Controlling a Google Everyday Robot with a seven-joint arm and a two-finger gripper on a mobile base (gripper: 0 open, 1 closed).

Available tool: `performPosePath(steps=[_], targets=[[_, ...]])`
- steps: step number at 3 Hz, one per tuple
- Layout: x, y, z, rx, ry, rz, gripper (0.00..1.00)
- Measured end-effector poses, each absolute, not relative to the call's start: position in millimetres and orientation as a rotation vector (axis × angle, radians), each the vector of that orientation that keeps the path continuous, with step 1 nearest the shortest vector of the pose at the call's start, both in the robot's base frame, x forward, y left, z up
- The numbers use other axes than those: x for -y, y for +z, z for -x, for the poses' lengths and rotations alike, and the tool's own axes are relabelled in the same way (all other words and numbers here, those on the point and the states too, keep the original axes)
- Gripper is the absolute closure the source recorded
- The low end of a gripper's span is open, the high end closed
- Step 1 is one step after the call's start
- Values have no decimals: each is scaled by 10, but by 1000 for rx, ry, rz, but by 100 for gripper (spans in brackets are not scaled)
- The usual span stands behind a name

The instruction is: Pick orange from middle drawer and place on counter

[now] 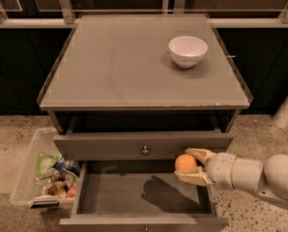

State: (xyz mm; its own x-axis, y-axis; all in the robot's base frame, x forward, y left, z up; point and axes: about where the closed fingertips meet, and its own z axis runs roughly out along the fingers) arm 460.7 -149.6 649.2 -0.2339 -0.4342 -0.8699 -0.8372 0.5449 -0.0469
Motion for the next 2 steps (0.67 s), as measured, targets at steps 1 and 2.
performPosePath(steps=[1,2], targets=[[1544,6965,-4564,-1755,498,1091,100],[1609,7604,-4493,-1623,434,1155,100]])
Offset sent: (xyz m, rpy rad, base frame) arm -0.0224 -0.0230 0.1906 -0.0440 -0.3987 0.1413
